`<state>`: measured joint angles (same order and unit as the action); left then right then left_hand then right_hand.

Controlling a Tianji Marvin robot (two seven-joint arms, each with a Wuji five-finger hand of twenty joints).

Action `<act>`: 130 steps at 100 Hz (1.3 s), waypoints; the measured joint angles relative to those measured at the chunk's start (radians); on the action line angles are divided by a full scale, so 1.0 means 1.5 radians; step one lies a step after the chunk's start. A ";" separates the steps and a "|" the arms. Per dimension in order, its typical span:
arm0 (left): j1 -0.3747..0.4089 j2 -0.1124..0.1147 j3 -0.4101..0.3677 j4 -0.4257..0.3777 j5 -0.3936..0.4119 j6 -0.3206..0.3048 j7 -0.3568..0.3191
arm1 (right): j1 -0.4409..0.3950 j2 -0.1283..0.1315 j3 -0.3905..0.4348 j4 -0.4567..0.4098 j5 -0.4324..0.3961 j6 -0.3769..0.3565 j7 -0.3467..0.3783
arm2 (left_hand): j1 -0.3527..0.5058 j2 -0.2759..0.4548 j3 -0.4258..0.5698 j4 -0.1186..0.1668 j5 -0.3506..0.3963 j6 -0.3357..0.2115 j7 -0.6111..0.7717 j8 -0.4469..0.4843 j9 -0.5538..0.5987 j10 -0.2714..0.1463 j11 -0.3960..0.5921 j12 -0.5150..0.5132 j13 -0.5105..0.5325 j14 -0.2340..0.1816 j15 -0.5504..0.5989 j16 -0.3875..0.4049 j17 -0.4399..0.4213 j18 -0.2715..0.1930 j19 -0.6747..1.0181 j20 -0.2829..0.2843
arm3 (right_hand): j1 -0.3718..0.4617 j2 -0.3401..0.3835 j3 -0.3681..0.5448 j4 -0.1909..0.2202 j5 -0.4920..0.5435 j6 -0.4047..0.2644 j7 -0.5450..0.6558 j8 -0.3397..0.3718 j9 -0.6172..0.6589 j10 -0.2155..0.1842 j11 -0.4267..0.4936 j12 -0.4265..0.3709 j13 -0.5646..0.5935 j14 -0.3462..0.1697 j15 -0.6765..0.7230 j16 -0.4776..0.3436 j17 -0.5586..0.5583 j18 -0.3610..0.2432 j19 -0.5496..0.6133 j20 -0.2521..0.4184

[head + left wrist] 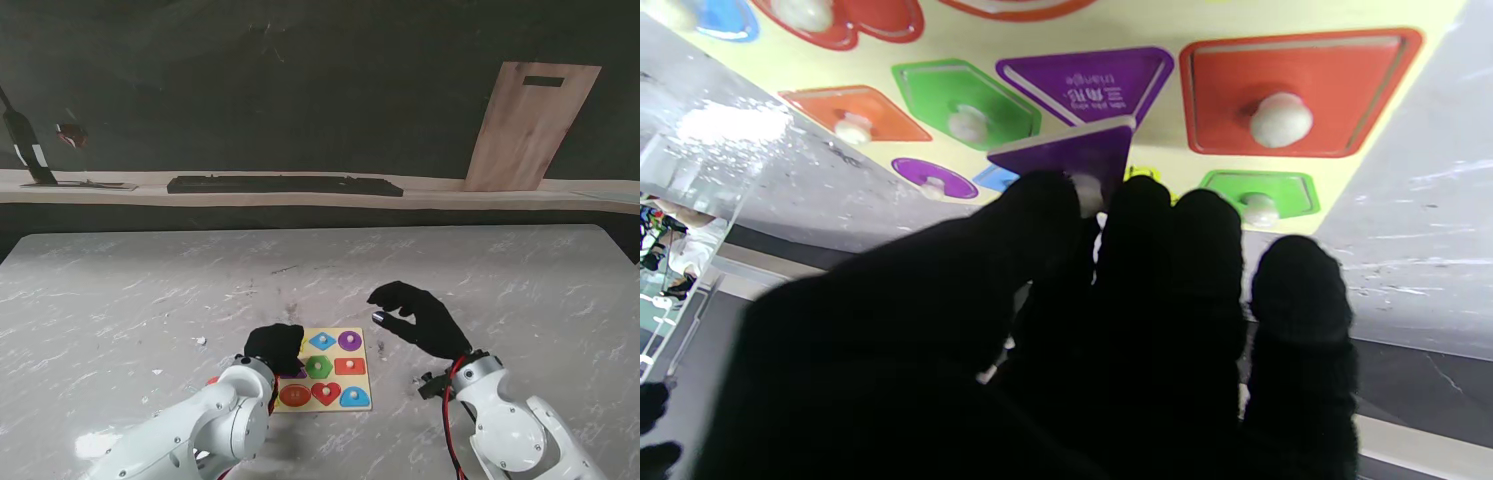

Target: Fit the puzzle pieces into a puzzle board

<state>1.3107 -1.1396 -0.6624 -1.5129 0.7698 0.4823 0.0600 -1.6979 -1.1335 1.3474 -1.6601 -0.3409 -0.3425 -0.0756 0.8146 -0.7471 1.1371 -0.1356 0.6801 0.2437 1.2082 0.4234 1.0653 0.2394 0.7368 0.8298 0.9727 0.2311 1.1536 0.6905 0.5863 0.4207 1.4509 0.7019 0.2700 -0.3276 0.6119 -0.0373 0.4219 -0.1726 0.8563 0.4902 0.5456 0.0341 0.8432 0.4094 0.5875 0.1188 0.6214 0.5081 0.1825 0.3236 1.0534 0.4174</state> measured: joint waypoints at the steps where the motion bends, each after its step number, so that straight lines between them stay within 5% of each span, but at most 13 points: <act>1: 0.000 0.000 0.001 0.000 0.002 0.000 -0.001 | 0.000 0.000 0.000 0.000 0.000 0.000 0.000 | 0.000 0.000 0.000 0.000 0.000 0.000 0.000 0.000 0.000 0.000 0.000 0.000 0.000 0.000 0.000 0.000 0.000 0.000 0.000 0.000 | 0.000 0.000 0.000 0.000 0.000 0.000 0.000 0.000 0.000 0.000 0.000 0.000 0.000 0.000 0.000 0.000 0.000 0.000 0.000 0.000; 59: -0.017 -0.005 0.025 0.031 -0.020 0.001 -0.011 | -0.001 0.000 0.000 -0.001 -0.002 0.002 0.000 | 0.009 0.011 0.000 0.000 -0.009 0.001 0.001 0.001 -0.009 0.007 0.001 0.008 -0.002 0.007 0.006 0.000 -0.028 0.000 0.000 0.015 | 0.000 0.000 0.000 0.000 0.000 0.000 0.000 0.000 0.000 0.000 0.000 0.000 0.000 0.000 0.000 0.000 0.000 0.000 0.000 0.000; 130: -0.041 0.004 0.044 0.054 0.027 -0.051 -0.027 | 0.005 0.000 -0.002 0.001 -0.007 0.007 -0.001 | 0.025 0.033 -0.025 0.000 -0.029 0.000 0.003 0.011 -0.043 0.016 0.001 0.027 -0.028 0.008 0.006 0.007 -0.058 0.000 -0.001 0.025 | 0.000 0.000 0.000 0.000 0.000 0.000 0.000 0.000 0.000 0.000 0.000 0.000 0.000 0.000 0.000 0.000 0.000 0.000 0.000 0.000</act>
<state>1.2499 -1.1333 -0.5961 -1.4320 0.8104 0.4062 0.0190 -1.6911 -1.1335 1.3438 -1.6586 -0.3515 -0.3314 -0.0772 0.8520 -0.6976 1.1003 -0.1355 0.6370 0.2432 1.2123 0.4399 1.0007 0.2627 0.7384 0.8699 0.9303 0.2433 1.1620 0.7014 0.4995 0.4207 1.4501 0.7394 0.2700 -0.3276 0.6119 -0.0373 0.4219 -0.1726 0.8563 0.4907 0.5456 0.0341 0.8432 0.4094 0.5875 0.1188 0.6214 0.5081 0.1825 0.3236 1.0534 0.4174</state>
